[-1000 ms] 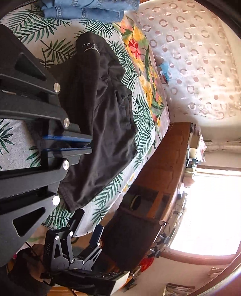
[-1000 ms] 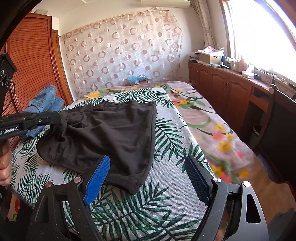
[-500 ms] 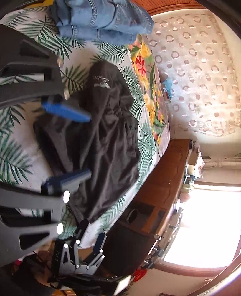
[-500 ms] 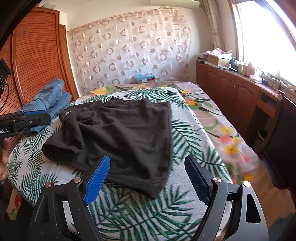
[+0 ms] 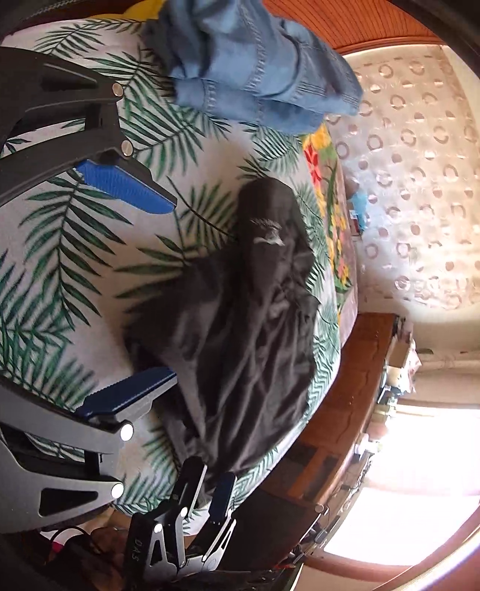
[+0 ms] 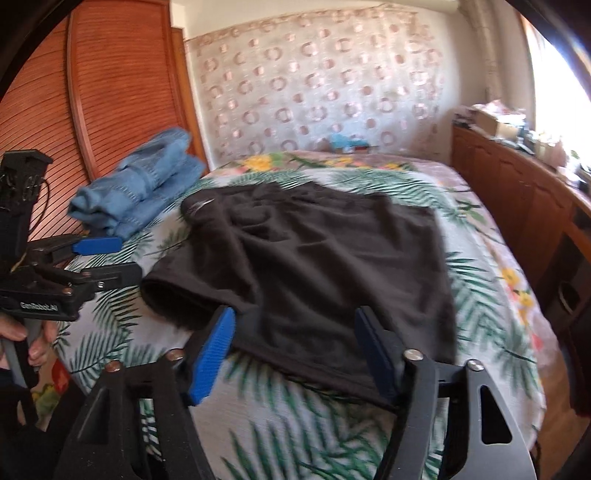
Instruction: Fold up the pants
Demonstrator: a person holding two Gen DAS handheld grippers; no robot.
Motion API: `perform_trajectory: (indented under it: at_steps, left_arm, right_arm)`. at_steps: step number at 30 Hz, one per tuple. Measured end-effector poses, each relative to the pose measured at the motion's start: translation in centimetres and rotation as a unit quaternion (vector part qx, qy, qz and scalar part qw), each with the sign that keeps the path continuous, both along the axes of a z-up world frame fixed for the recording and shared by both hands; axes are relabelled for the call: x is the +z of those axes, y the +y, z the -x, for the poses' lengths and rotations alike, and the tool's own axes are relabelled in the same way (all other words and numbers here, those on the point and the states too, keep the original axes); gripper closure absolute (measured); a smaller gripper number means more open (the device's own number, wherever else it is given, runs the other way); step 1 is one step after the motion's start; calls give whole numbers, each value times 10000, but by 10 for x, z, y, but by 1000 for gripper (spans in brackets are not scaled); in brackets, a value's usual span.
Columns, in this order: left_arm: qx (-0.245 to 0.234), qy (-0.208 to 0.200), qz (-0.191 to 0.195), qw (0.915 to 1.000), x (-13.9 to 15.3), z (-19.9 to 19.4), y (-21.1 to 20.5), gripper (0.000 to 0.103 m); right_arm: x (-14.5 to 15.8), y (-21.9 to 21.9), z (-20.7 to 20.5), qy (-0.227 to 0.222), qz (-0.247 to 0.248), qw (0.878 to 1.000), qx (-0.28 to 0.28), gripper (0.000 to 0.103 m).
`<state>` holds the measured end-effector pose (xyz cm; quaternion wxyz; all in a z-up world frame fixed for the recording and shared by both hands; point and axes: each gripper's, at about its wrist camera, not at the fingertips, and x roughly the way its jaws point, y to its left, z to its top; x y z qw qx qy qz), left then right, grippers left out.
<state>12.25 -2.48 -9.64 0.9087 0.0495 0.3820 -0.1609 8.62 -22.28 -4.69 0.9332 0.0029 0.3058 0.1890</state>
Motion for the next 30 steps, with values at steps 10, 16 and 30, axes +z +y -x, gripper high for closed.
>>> perform_trajectory:
  at_steps: [10,16,30]
  left_arm:
    - [53,93,9,9999,-11,2,5,18]
    - [62,84,20,9999,-11,3,4,18]
    - [-102,-78,55,9999,3,2,-6,18]
  right_arm:
    - [-3,-6,-25,312,79,9992,243,67]
    - [-2,-7,-26,386,150,9986,321,93]
    - [31,-34,10,-158,-79,9997,185,100]
